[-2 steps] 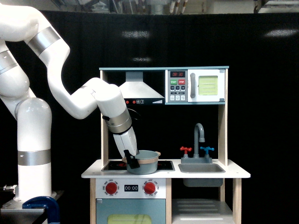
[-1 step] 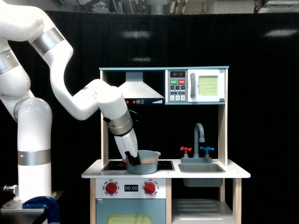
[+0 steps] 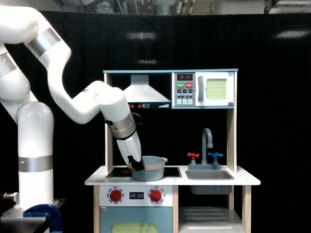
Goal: Put the bowl inside the kitchen cabinet
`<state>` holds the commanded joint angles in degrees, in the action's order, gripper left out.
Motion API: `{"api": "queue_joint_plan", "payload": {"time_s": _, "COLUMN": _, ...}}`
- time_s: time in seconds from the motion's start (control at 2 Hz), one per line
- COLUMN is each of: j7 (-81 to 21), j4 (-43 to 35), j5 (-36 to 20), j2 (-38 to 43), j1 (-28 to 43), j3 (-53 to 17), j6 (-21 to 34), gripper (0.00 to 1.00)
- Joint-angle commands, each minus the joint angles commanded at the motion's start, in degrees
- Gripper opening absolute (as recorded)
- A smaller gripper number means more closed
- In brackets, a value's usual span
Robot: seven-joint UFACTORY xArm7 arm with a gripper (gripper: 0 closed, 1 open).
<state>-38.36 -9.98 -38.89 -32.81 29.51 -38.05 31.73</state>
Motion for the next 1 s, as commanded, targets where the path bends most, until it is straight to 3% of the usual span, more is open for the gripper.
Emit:
{"api": "queue_joint_plan", "payload": {"time_s": 0.5, "j7": 2.5, "j4": -1.4, "j5": 1.8, "j2": -0.7, "j1": -1.5, "j3": 1.6, "j6": 2.1, "gripper": 1.0}}
{"api": "queue_joint_plan", "payload": {"time_s": 1.0, "j7": -3.3, "j4": -3.5, "j5": -10.6, "j2": 6.0, "j1": 11.9, "j3": -2.3, "j6": -5.2, "gripper": 1.0}}
